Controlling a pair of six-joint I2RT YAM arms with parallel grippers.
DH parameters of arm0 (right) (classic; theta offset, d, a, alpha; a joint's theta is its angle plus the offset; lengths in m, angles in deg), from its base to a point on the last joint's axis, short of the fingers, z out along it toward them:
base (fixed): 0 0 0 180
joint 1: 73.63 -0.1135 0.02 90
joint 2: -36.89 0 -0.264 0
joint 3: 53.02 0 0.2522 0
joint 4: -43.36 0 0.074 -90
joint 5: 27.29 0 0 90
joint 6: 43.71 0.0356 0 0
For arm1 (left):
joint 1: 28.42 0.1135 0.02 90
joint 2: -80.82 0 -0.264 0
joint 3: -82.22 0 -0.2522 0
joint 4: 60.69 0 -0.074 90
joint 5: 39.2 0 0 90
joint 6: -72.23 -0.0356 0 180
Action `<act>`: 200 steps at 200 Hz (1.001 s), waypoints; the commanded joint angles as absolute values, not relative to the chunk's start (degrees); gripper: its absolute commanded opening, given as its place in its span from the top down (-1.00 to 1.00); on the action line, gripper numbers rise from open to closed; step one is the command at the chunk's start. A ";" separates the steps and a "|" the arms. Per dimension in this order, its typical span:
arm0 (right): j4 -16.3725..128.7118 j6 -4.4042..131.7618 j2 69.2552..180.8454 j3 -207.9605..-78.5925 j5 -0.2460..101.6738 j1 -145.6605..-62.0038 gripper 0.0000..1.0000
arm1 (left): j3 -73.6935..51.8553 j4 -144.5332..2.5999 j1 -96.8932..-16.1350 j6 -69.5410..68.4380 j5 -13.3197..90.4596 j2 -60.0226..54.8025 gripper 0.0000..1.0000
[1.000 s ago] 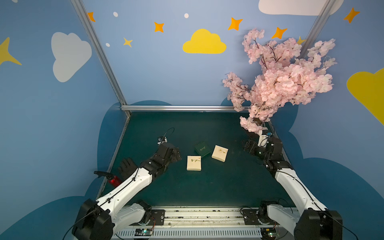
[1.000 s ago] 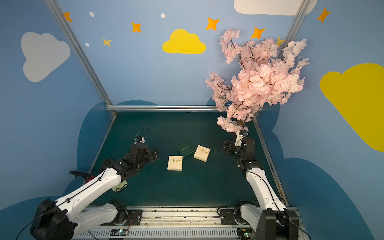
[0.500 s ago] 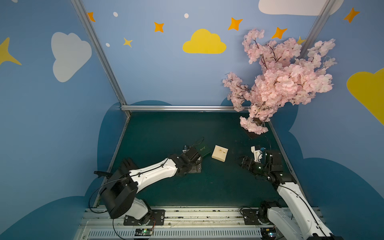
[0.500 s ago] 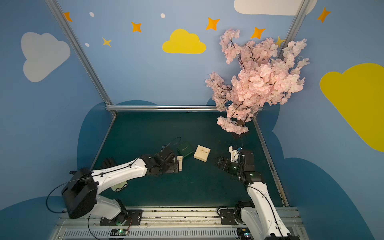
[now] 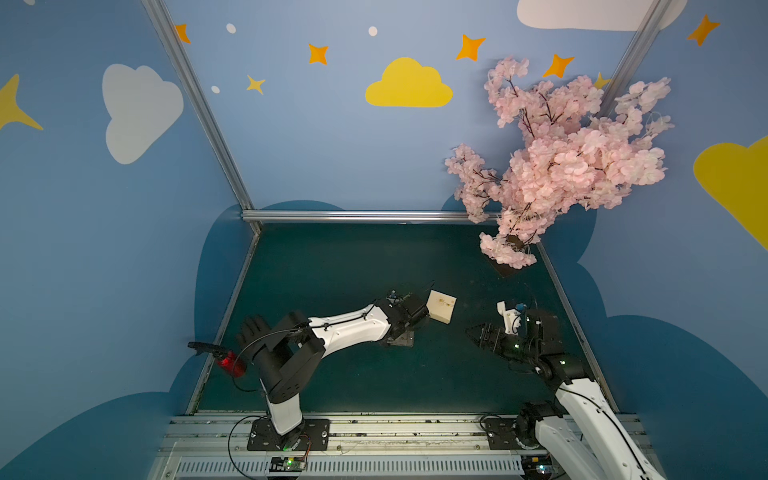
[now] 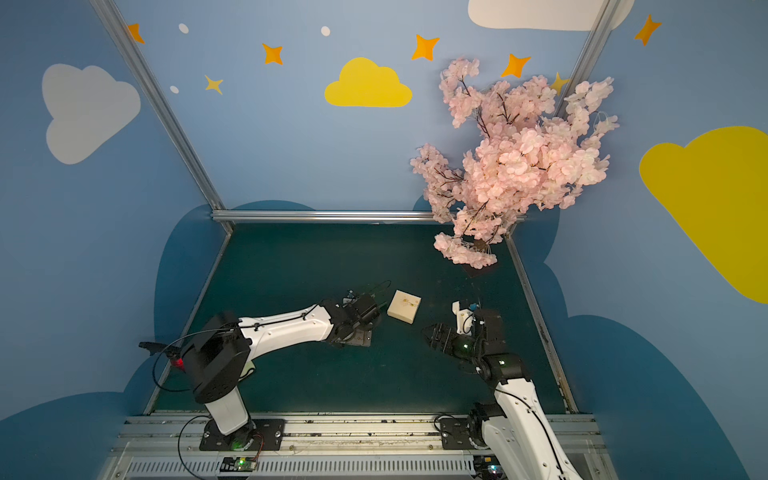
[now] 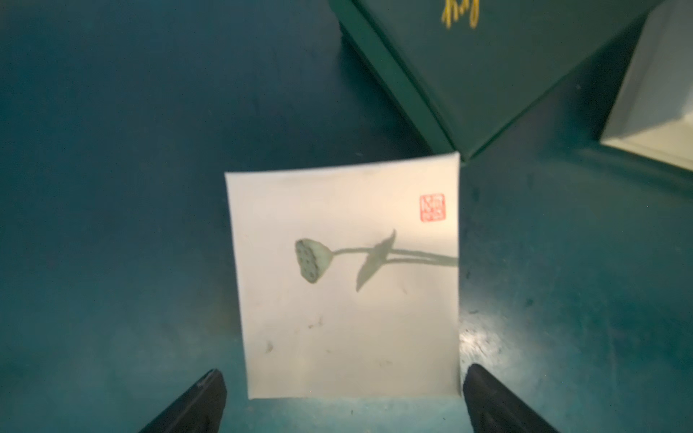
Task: Take the rings out of the lift-off lid box
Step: Pick up the jewelry box from the center of the board.
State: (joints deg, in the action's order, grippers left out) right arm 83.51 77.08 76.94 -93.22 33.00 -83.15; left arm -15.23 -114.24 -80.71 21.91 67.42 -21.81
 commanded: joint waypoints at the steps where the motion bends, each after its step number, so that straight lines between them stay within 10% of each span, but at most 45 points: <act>1: 85.33 76.57 76.96 -92.42 34.52 -83.59 -0.81 | -13.92 -117.81 -80.38 21.82 70.58 -23.66 -0.99; 200: 83.20 78.73 77.81 -89.33 36.03 -85.64 -0.81 | -13.44 -110.35 -72.80 15.93 63.02 -24.53 -0.73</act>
State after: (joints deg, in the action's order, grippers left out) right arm 83.95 78.46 77.53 -89.92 35.53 -85.12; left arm -13.00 -111.05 -73.15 16.73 64.14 -25.68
